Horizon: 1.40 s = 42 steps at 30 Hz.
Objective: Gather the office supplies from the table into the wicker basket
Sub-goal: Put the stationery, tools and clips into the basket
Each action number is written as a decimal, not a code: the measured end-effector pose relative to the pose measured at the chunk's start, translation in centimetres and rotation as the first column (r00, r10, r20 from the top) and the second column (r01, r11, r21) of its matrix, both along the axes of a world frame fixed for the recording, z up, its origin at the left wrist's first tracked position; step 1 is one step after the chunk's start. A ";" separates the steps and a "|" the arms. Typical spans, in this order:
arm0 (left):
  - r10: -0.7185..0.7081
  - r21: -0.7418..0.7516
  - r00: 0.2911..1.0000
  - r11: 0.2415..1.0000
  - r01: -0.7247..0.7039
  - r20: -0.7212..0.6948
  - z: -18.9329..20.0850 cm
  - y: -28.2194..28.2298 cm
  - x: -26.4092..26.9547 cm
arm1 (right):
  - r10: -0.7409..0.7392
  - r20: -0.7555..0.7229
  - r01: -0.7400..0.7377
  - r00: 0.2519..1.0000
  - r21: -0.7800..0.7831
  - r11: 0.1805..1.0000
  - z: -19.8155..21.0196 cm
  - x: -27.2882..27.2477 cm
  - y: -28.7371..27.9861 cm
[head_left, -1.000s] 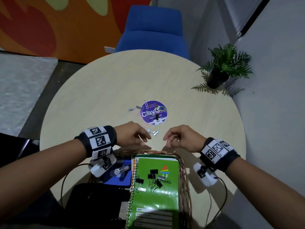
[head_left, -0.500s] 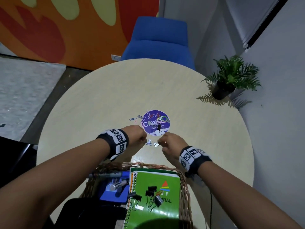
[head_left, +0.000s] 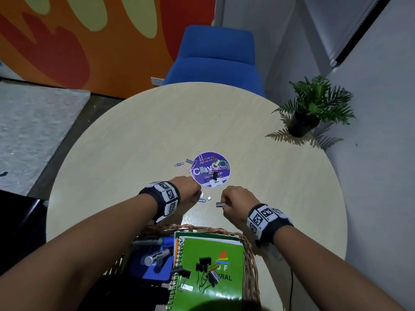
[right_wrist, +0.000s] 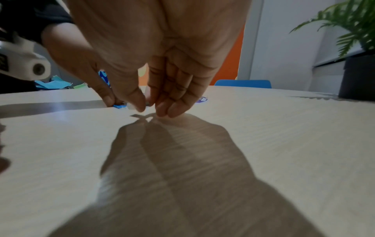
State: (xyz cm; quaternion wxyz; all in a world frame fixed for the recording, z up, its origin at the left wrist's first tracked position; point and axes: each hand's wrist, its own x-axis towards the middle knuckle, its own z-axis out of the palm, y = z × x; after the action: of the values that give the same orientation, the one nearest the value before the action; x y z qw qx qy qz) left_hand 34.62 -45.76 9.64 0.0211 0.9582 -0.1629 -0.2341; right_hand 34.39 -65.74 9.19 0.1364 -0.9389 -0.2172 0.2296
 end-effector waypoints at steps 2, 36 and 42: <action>0.005 0.006 1.000 1.000 -0.005 0.005 -0.1 -0.1 0.0 | -0.019 -0.023 0.019 1.000 0.013 1.000 0.6 0.1 -0.3; -0.345 -0.354 0.907 0.901 0.249 -0.242 11.5 0.8 -8.2 | 0.158 -0.027 -0.160 0.987 -0.051 0.986 -0.3 2.4 4.1; -0.020 -0.153 0.998 0.988 0.012 -0.054 7.3 4.9 -2.2 | 0.130 -0.036 -0.132 0.991 -0.040 0.990 1.1 1.4 2.8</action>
State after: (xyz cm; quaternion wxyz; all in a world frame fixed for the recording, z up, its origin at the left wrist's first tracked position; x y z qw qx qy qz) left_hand 32.43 -40.84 16.94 0.0968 0.9456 -0.1874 -0.2476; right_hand 35.77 -62.96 10.32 0.1048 -0.9213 -0.2712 0.2581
